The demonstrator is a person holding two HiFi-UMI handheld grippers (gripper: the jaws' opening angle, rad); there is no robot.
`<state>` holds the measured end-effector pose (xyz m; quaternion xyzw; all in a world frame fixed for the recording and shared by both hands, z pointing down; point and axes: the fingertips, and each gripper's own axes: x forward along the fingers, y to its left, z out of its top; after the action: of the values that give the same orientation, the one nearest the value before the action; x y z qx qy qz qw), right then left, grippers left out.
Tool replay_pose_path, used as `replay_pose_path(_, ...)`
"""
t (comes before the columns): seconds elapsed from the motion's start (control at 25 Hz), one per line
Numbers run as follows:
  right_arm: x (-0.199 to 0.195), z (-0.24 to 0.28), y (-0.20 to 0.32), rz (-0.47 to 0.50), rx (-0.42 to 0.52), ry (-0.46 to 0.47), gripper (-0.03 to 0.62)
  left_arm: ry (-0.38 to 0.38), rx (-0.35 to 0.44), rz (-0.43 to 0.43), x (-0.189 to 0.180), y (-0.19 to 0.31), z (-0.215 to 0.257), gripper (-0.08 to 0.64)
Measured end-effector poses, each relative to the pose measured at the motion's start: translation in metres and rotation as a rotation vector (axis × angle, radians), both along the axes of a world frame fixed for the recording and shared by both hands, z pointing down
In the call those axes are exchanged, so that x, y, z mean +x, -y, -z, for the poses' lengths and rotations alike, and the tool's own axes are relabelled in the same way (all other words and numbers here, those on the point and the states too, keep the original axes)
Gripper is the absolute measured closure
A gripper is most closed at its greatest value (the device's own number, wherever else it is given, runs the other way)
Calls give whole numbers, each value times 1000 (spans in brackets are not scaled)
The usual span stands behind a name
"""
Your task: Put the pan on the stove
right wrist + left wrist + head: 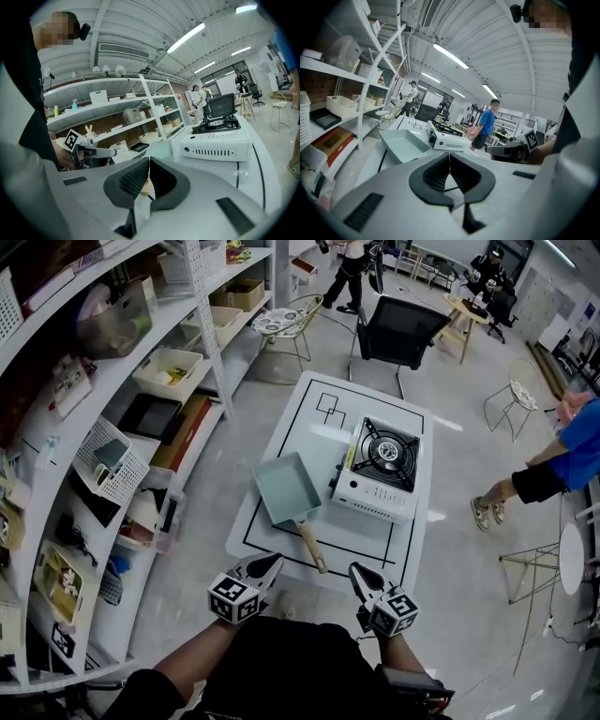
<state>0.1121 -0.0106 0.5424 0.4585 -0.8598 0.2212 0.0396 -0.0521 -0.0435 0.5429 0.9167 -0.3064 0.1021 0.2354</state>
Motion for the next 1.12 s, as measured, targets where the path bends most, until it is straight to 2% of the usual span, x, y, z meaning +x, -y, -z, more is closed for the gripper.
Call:
replay_pose_path(0.52, -15, 7, 30, 0, -19, -8, 565, -27, 0, 26, -23, 17, -2, 551)
replay_pose_path(0.88, -18, -6, 45, 45, -72, 2, 565, -34, -18, 59, -31, 16, -3, 551)
replay_pose_path(1.12, -17, -13, 66, 48, -144, 14, 565, -32, -24, 82, -29, 26, -8, 551)
